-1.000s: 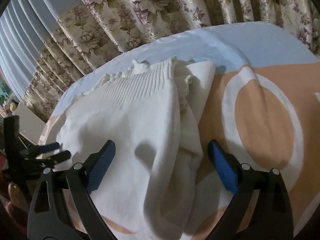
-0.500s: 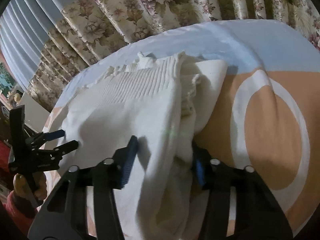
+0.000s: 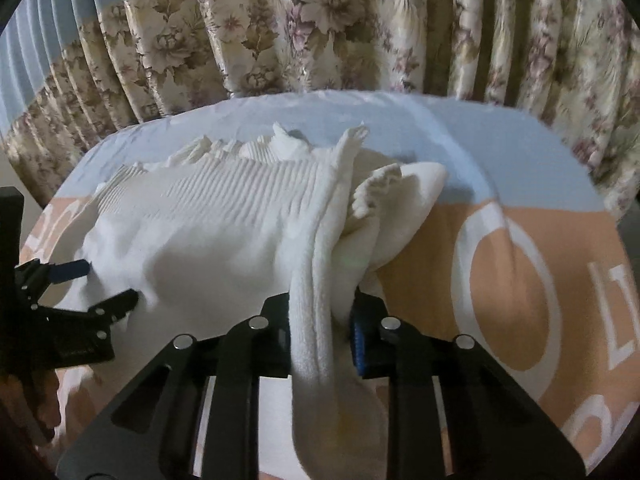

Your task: Fold small clothes

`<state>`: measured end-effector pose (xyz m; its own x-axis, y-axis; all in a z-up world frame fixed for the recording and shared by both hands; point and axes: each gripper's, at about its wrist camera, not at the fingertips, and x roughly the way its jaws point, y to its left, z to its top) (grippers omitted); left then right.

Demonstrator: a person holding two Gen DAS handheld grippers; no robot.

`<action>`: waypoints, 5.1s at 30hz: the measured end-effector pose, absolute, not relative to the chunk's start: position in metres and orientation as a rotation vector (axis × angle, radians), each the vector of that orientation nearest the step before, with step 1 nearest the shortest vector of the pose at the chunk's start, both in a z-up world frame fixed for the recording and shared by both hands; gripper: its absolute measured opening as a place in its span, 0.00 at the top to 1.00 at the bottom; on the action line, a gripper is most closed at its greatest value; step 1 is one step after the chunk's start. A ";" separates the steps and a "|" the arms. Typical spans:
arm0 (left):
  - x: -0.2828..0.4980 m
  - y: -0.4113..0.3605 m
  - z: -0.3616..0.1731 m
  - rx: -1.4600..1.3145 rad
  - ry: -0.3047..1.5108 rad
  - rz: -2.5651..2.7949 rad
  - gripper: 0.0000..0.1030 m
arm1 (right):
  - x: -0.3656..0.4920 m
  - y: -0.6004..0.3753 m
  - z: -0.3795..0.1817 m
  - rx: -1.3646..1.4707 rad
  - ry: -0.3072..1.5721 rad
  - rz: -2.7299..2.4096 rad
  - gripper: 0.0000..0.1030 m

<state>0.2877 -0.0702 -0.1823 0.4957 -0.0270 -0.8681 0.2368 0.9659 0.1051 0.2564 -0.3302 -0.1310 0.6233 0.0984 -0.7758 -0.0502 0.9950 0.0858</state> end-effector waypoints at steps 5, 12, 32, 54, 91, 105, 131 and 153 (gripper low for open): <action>0.287 -0.070 -0.182 0.221 1.037 -0.168 0.08 | 0.262 -0.309 -0.118 0.048 0.889 0.071 0.81; 0.278 -0.032 -0.152 0.226 1.006 -0.250 0.13 | 0.267 -0.272 -0.091 0.046 0.872 0.083 0.81; 0.259 0.187 -0.130 0.138 0.993 0.055 0.13 | 0.281 -0.032 -0.127 -0.161 0.986 0.399 0.72; 0.344 0.040 -0.120 0.220 0.942 -0.245 0.13 | 0.261 -0.190 -0.122 0.120 0.996 0.323 0.46; 0.248 0.069 -0.143 0.255 1.009 -0.307 0.39 | 0.250 -0.166 -0.114 -0.079 0.907 0.348 0.60; 0.261 0.117 -0.163 0.174 1.081 -0.186 0.39 | 0.278 -0.168 -0.122 0.015 0.980 0.386 0.48; 0.321 0.050 -0.183 0.104 1.122 -0.479 0.13 | 0.304 -0.184 -0.162 0.270 1.054 0.453 0.12; 0.198 -0.036 -0.084 0.131 0.890 -0.525 0.72 | 0.197 -0.230 -0.057 -0.033 0.744 0.495 0.66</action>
<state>0.1978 -0.0355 -0.0839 0.5124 -0.3819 -0.7692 0.4888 0.8661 -0.1045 0.1975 -0.2298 -0.0573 0.6262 0.4203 -0.6566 -0.4433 0.8848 0.1436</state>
